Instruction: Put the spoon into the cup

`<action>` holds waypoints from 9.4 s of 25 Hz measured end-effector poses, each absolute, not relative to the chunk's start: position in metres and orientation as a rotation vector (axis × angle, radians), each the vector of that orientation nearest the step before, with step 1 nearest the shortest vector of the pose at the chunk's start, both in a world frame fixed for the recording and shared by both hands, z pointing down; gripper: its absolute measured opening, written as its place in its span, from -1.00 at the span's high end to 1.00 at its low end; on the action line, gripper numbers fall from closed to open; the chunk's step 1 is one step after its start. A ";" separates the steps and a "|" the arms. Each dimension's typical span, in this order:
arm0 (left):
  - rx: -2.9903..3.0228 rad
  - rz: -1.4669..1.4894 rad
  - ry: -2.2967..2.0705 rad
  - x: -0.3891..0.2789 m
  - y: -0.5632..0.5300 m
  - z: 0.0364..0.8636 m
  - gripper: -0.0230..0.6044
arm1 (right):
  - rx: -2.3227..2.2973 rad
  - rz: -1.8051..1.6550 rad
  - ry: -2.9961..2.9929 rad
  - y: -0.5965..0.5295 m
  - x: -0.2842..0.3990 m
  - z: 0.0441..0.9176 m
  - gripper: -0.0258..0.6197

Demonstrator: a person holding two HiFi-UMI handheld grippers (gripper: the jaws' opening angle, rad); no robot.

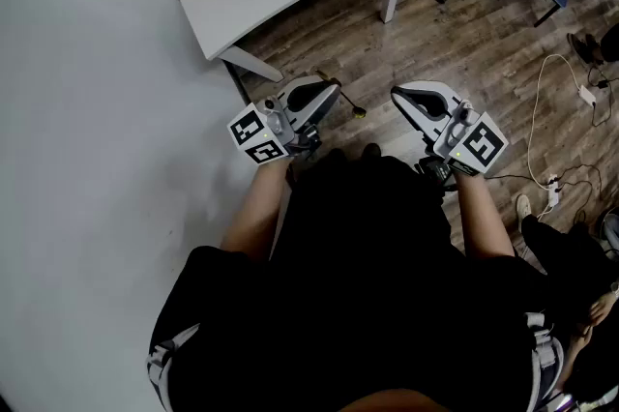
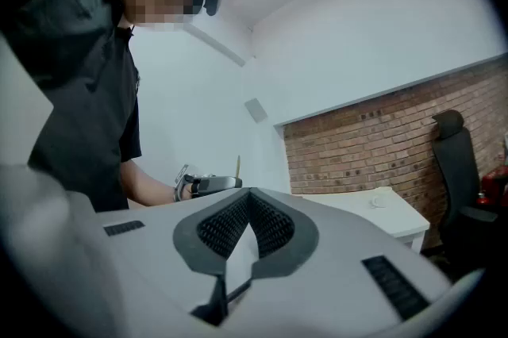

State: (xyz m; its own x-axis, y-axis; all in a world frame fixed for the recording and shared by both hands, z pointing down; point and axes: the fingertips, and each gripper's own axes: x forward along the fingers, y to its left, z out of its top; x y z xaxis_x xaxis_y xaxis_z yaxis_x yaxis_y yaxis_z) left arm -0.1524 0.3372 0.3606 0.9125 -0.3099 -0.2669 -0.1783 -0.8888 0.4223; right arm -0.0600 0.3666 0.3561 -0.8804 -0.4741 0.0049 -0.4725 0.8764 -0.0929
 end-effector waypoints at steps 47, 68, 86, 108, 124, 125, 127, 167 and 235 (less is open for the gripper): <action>2.651 -0.400 -0.451 -0.143 0.319 0.391 0.88 | -0.760 -0.250 2.911 0.340 -0.038 0.370 0.90; 2.598 -0.491 -0.393 -0.138 0.100 0.395 0.88 | -0.926 -0.281 2.940 0.126 -0.014 0.360 0.90; 2.606 -0.475 -0.399 -0.137 -0.018 0.396 0.88 | -0.901 -0.272 2.940 0.003 -0.004 0.365 0.90; 2.585 -0.466 -0.632 -0.078 -0.209 0.344 0.88 | -0.688 -0.193 2.979 -0.200 0.087 0.342 0.90; 2.673 -0.309 -0.706 -0.116 -0.340 0.362 0.88 | -0.835 -0.254 2.961 -0.280 0.064 0.372 0.90; 2.676 -0.313 -0.702 -0.117 -0.348 0.364 0.88 | -0.846 -0.257 2.961 -0.285 0.062 0.374 0.90; 2.687 -0.318 -0.692 -0.118 -0.364 0.368 0.88 | -0.863 -0.261 2.965 -0.296 0.055 0.381 0.90; 2.663 -0.093 -0.699 -0.088 -0.443 0.533 0.88 | -1.177 -0.418 2.878 -0.378 0.048 0.486 0.90; 2.772 -0.107 -1.044 -0.120 -0.352 0.402 0.86 | -0.936 -0.070 2.877 -0.308 0.088 0.346 0.90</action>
